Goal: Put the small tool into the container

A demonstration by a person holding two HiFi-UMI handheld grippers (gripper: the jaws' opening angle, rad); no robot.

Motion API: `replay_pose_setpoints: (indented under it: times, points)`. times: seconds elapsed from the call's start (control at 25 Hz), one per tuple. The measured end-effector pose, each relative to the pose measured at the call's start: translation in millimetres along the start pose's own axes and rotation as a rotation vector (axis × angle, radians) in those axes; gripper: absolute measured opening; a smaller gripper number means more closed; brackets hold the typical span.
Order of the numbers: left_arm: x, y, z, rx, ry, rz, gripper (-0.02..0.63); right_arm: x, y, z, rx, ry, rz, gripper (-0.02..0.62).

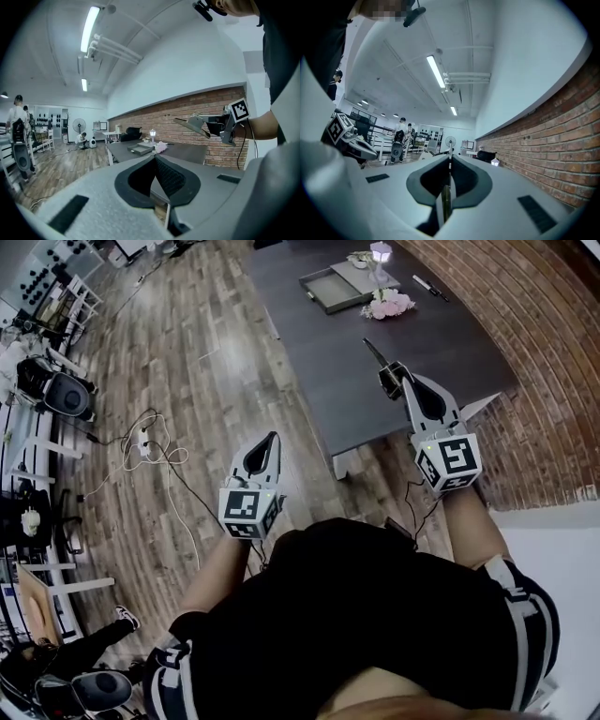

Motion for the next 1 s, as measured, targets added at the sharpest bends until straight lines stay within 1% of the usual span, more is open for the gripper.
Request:
replay_pose_setpoints:
  times: [0.12,0.24,0.4,0.52,0.68,0.84,1.0]
  points:
    - [1.9,-4.6,1.0,-0.012,-0.006,-0.004,0.009,2.0,5.1,2.7,-0.011,0.003,-0.006,0.003]
    - [6.9,-8.3,-2.4,-0.013,-0.010,0.015,0.009,3.6,5.5,3.9,-0.023,0.013,-0.012,0.003]
    - [6.2,-20.0,-14.7,0.001,0.027,0.034,0.009,3.8,-4.9,1.5,-0.024,0.049,-0.040,0.003]
    - [-1.0,-30.5,-24.8,-0.007,0.045,0.035,0.009,0.2,-16.8,1.5,-0.026,0.048,-0.062,0.003]
    - [-5.7,-45.7,-51.0,-0.011,0.047,0.035,0.009,-7.4,-39.8,-0.6,-0.047,0.033,-0.073,0.003]
    - [-3.2,-64.5,-81.6,-0.012,0.072,0.031,0.009,-8.1,-68.0,-2.8,-0.055,0.048,-0.088,0.003]
    - [-0.2,-81.6,-102.8,-0.023,0.081,0.033,0.009,-8.7,-93.2,-0.7,-0.064,0.050,-0.099,0.003]
Point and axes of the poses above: the fingertips, and each gripper's own axes: y backward along the fingers, z to its right, x out of its top, the point moved 10 cm from there along y, backward along the fingers, and after that the axes turned 6 degrees about x, right-handed, at the moved point
